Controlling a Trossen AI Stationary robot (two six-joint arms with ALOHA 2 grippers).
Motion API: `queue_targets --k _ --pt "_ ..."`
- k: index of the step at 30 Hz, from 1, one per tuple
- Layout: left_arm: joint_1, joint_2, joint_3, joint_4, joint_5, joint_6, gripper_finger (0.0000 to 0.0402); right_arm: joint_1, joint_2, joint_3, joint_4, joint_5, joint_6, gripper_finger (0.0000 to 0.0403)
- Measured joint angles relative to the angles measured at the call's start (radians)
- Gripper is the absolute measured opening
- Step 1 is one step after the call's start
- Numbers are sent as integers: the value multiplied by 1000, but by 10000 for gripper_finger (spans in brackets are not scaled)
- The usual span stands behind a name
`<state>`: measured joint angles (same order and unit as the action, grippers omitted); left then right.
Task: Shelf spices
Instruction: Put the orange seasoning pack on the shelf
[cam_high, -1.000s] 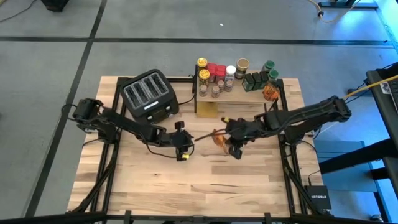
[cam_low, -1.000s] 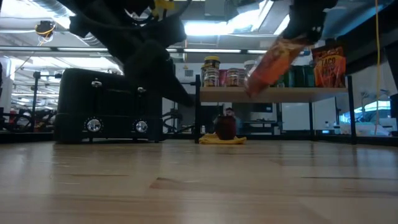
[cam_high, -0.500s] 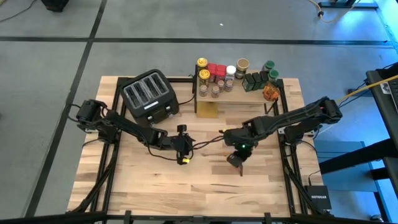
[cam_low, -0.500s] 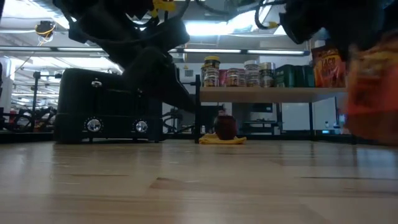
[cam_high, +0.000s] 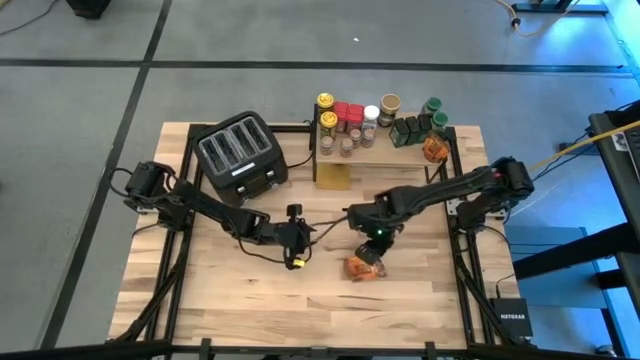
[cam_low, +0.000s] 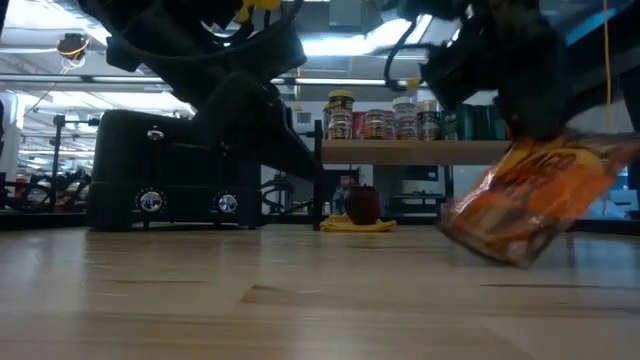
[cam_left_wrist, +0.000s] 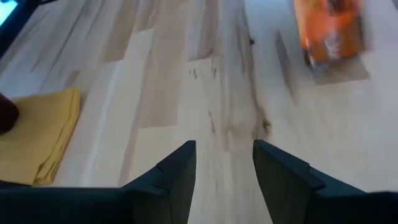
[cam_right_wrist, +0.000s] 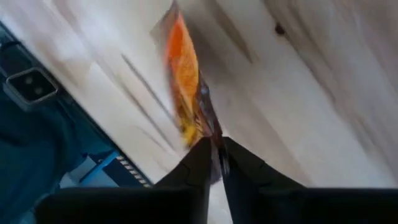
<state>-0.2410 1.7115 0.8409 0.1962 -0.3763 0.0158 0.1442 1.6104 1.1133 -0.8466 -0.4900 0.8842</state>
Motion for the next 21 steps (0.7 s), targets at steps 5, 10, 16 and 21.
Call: queue_targets --k 5,10,16,21 --pt "-2 0 0 8 -4 -1 153 -26 17 0 64 -19 -34 76" --pt "-3 0 1 21 -2 -1 153 -40 -9 0 120 -51 -53 128" --pt "-2 0 1 27 46 -39 153 10 -51 0 108 62 -72 182" --pt "-5 20 1 81 157 -84 153 200 -53 -39 104 382 -105 199"
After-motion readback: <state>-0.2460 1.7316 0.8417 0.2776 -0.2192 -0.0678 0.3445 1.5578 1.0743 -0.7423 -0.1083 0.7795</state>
